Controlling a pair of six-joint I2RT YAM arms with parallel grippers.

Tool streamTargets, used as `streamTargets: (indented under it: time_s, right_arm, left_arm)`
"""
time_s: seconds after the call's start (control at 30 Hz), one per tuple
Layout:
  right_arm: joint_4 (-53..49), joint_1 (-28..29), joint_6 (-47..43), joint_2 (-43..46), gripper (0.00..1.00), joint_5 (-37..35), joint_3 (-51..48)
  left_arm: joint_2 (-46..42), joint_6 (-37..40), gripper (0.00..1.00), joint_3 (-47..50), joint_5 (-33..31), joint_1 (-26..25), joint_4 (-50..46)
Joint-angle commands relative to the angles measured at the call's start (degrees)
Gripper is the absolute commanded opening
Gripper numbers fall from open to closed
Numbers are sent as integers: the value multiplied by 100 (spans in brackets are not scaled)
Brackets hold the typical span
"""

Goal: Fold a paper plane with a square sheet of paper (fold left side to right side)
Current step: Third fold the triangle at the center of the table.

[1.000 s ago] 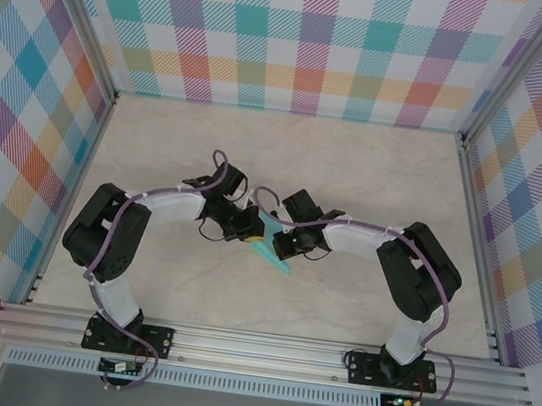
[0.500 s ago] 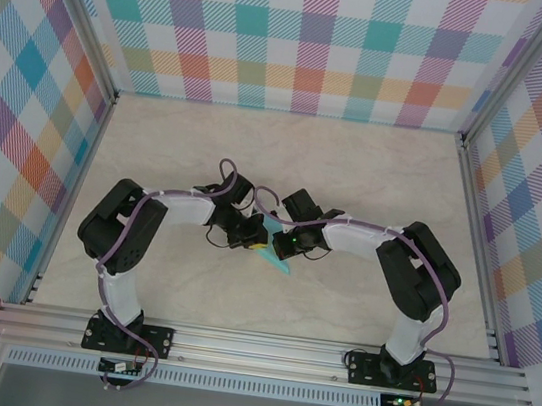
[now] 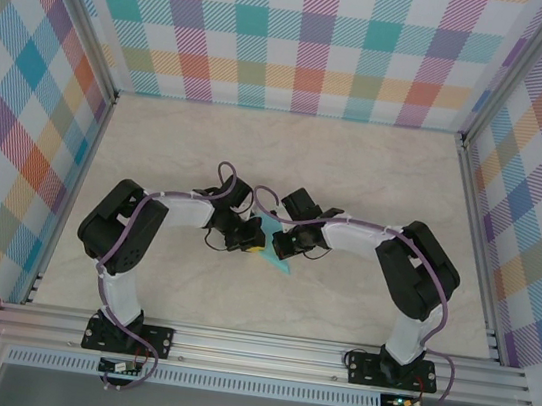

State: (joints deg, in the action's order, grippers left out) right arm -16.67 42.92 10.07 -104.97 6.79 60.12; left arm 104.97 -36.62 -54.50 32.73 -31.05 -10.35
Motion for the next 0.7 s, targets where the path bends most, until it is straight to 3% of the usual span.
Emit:
streamTargets:
  time_s: [0.0,0.3,0.4,0.53,0.67]
  right_arm:
    - [-459,130,13,-232,0,300,92]
    - [-1071,-55,188,718,35,-175,568]
    - [-1172,-53,221,978,40,16,366]
    - [-1132,-55,375,1145,41,975,-20]
    - [-870,-46,824,1085,33,1962,-304]
  left_arm:
    - [271,75,0,145,-349,-86,-244]
    - [323,140,0,205,-500,-86,-362]
    - [309,146,0,203,-531,-86,-371]
    - [274,172,0,190,-546,-86,-405]
    - [257,190,0,166,-566,-86,-445]
